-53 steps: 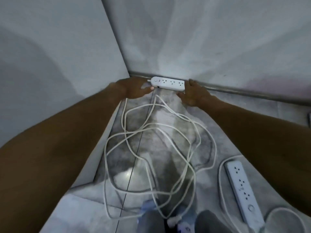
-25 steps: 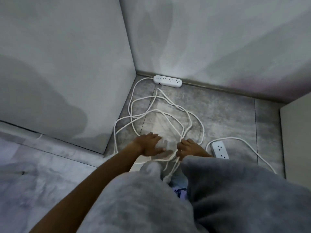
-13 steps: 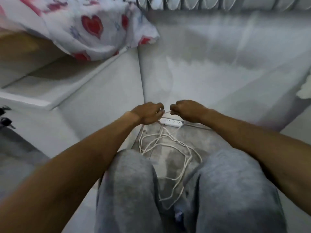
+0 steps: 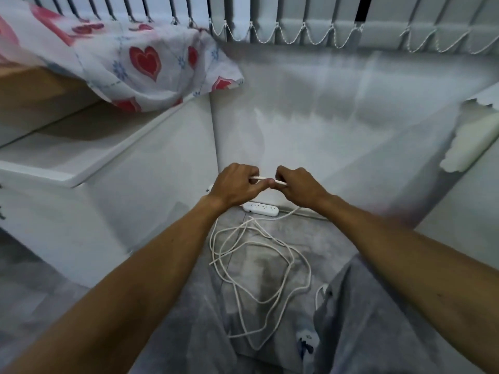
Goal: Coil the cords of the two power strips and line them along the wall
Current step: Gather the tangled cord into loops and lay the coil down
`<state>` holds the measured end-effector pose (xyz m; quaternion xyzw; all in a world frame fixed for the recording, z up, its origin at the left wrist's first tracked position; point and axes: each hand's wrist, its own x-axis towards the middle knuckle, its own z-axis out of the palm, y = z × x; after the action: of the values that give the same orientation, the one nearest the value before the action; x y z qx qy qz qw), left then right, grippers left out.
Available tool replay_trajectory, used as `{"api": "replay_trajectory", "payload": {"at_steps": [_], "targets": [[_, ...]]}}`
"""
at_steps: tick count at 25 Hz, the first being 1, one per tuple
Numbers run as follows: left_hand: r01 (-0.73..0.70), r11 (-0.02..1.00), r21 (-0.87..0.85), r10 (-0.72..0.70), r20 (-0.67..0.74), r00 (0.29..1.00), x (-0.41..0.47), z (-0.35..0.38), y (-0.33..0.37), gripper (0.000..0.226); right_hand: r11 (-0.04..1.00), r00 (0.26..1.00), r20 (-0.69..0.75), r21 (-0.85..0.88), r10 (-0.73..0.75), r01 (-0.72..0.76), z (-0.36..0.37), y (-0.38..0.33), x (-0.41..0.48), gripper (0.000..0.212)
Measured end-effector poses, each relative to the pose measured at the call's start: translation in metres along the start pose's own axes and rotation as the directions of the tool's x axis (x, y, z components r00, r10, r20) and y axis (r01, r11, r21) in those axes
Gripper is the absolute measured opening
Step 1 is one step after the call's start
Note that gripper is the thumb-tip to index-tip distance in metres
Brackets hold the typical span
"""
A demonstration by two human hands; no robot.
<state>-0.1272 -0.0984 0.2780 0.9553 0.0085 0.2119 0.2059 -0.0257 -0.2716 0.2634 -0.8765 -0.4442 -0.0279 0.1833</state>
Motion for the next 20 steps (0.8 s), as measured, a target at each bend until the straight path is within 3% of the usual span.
{"api": "replay_trajectory", "payload": {"at_steps": [4, 7, 9, 11, 14, 17, 20], "targets": [[0.169, 0.985, 0.031, -0.163, -0.152, 0.975, -0.001, -0.016, -0.042, 0.068, 0.974, 0.972, 0.068, 0.013, 0.226, -0.228, 0.003, 0.082, -0.026, 0.019], [0.295, 0.953, 0.070, -0.279, -0.177, 0.944, -0.009, -0.023, -0.075, 0.068, 0.920, 0.916, 0.084, -0.014, 0.392, -0.392, -0.001, 0.146, -0.052, 0.018], [0.402, 0.916, 0.000, -0.390, -0.240, 0.889, -0.011, -0.022, -0.086, 0.069, 0.874, 0.856, 0.178, -0.065, 0.486, -0.482, 0.001, 0.172, -0.071, 0.018], [0.489, 0.871, -0.048, -0.481, -0.285, 0.829, -0.009, -0.025, -0.097, 0.071, 0.829, 0.789, 0.255, -0.157, 0.560, -0.537, 0.000, 0.194, -0.089, 0.016], [0.560, 0.828, 0.006, -0.538, -0.272, 0.798, -0.017, -0.029, -0.112, 0.069, 0.828, 0.778, 0.283, -0.159, 0.560, -0.538, -0.005, 0.207, -0.100, 0.020], [0.641, 0.766, -0.036, -0.627, -0.255, 0.736, -0.013, -0.022, -0.111, 0.061, 0.826, 0.789, 0.286, -0.013, 0.543, -0.564, 0.001, 0.200, -0.101, 0.013], [0.695, 0.715, -0.070, -0.691, -0.223, 0.688, -0.006, -0.011, -0.111, 0.054, 0.673, 0.784, 0.140, 0.436, 0.605, -0.598, -0.004, 0.187, -0.102, 0.011]]}}
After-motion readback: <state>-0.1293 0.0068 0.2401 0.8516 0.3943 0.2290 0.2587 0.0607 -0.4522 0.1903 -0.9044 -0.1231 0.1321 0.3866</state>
